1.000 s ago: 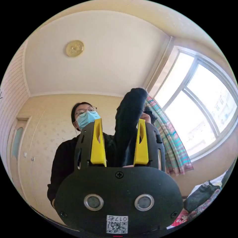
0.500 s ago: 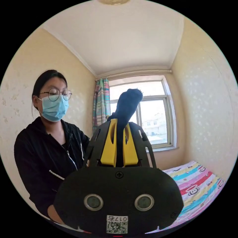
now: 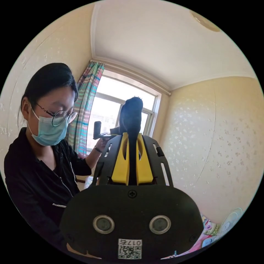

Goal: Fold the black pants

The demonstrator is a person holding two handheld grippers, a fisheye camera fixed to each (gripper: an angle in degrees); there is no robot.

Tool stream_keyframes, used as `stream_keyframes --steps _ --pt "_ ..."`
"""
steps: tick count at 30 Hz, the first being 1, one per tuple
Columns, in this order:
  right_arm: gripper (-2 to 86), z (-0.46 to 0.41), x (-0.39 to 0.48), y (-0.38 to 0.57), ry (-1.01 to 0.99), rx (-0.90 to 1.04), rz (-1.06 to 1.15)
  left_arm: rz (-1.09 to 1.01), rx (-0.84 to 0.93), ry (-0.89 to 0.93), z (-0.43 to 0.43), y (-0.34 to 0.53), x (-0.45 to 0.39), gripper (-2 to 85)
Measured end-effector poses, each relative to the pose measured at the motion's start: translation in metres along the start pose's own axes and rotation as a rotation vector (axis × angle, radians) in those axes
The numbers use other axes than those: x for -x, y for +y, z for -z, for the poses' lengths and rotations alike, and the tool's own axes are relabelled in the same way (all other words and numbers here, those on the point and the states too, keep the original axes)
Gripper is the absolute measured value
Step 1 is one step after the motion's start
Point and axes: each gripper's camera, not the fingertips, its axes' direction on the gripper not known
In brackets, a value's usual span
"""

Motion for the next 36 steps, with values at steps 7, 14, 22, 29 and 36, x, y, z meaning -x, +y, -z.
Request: stream_keyframes --steps 7,14,22,29,36 --pt "3.3 0.042 -0.04 -0.033 0.048 -0.015 -0.076 -0.031 -0.082 -0.006 -0.043 -0.072 -0.048 6.7" --pt "3.5 0.013 -0.191 0.023 0.058 0.073 -0.356 0.149 0.129 0.093 -0.235 -0.071 -0.009 7.0" --pt "8.0 -0.134 -0.453 0.279 0.399 0.252 -0.504 0.446 0.392 -0.059 -0.555 0.139 0.069 10.0" --pt "10.2 -0.141 -0.445 0.561 0.362 0.309 -0.728 0.587 0.622 -0.055 -0.588 0.458 -0.028 11.1" --pt "9.9 -0.104 -0.261 0.766 0.29 0.724 -0.922 0.688 0.902 0.065 -0.477 0.644 -0.216 10.8"
